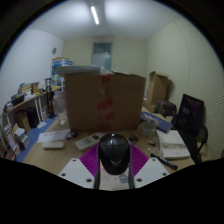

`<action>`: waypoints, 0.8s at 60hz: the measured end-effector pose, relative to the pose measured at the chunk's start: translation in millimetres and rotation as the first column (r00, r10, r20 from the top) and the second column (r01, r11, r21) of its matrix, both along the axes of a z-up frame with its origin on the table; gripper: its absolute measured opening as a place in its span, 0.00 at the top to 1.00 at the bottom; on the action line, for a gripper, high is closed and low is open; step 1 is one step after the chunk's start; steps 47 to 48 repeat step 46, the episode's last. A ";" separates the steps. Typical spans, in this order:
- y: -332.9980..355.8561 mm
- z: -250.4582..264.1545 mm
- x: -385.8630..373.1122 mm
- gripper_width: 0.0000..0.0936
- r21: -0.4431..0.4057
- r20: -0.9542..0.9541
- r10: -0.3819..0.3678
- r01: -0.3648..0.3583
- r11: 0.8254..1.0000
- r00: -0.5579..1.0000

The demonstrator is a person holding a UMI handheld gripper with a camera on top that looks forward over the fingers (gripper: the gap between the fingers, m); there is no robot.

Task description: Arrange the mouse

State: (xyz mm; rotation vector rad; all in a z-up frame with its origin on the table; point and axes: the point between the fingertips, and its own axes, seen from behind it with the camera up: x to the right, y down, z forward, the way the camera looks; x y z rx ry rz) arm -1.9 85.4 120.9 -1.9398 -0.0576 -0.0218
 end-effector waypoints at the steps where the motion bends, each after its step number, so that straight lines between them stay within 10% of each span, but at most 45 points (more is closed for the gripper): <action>1: 5.3 -10.3 4.9 0.59 -0.009 -0.001 -0.006 0.006 1.000 1.000; 17: 16.9 -132.0 45.5 0.52 -0.229 0.000 -0.005 0.005 0.973 1.000; 21: 20.7 -131.2 44.4 0.55 -0.235 -0.011 -0.004 0.001 0.972 1.000; 34: 2.3 -120.0 42.9 0.19 -0.301 -0.052 -0.013 -0.003 0.953 0.999; 48: -63.1 -54.5 28.2 0.18 -0.271 -0.065 -0.004 -0.014 0.963 0.998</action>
